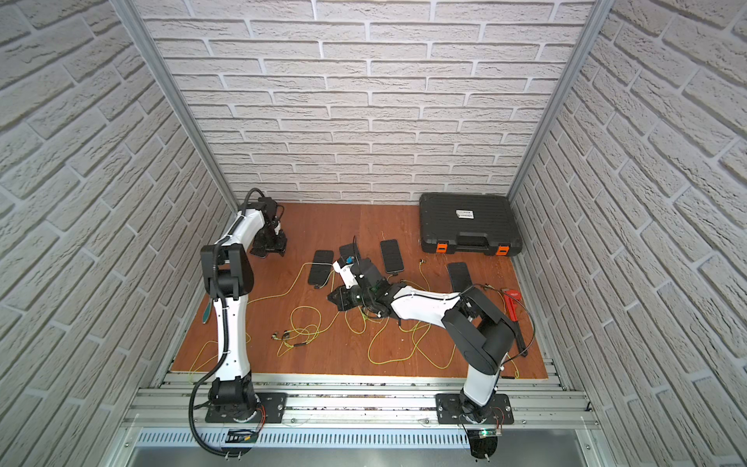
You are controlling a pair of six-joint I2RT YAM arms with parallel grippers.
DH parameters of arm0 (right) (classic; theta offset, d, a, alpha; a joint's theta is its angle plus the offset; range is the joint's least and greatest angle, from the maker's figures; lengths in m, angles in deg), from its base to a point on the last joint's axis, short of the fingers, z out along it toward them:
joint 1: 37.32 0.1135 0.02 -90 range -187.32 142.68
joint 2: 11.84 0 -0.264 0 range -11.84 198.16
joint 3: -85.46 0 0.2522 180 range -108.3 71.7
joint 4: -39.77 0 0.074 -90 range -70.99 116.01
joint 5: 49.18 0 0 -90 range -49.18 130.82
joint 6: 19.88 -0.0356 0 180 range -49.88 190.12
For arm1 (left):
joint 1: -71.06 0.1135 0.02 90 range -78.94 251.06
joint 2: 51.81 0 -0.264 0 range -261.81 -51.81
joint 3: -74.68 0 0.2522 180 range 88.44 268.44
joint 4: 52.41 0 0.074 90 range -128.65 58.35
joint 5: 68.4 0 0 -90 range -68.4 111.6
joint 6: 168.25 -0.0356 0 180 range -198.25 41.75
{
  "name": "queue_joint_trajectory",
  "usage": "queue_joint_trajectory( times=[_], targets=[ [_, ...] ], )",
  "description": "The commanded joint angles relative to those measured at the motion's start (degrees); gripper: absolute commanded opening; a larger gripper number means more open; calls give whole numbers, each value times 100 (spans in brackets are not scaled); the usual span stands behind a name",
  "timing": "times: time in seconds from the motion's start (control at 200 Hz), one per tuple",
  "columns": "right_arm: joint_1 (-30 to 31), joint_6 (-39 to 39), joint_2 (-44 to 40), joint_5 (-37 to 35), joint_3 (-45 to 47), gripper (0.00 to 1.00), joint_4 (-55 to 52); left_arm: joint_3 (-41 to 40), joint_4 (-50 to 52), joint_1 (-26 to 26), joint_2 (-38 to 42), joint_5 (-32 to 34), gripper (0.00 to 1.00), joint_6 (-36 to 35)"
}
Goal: Plug wired earphones into phones
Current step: Pick up the phone at the center of the board.
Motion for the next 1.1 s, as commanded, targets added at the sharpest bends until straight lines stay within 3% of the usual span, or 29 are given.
queue_joint_trajectory(
  times=[0.0,0.085,0.24,0.38,0.63,0.815,1.095],
  targets=[
    [6,126,-37,-5,11,6,194,-863,23,-65,585,-35,67,408],
    [0,149,-27,70,-1,6,169,-1284,-175,-101,892,-30,76,396],
    [0,268,-57,79,-41,6,16,-1160,-447,-93,1090,277,98,-64],
    [0,168,-45,16,-6,6,114,-470,-707,-18,700,499,98,-627],
    [9,54,-194,-143,142,6,18,2314,332,355,-1202,133,98,-1153],
    [14,110,-445,-374,255,6,-182,2216,-85,391,-1318,279,98,-1229],
    [10,215,-507,-452,252,6,-380,2359,598,484,-1556,-218,98,-787]
  ],
)
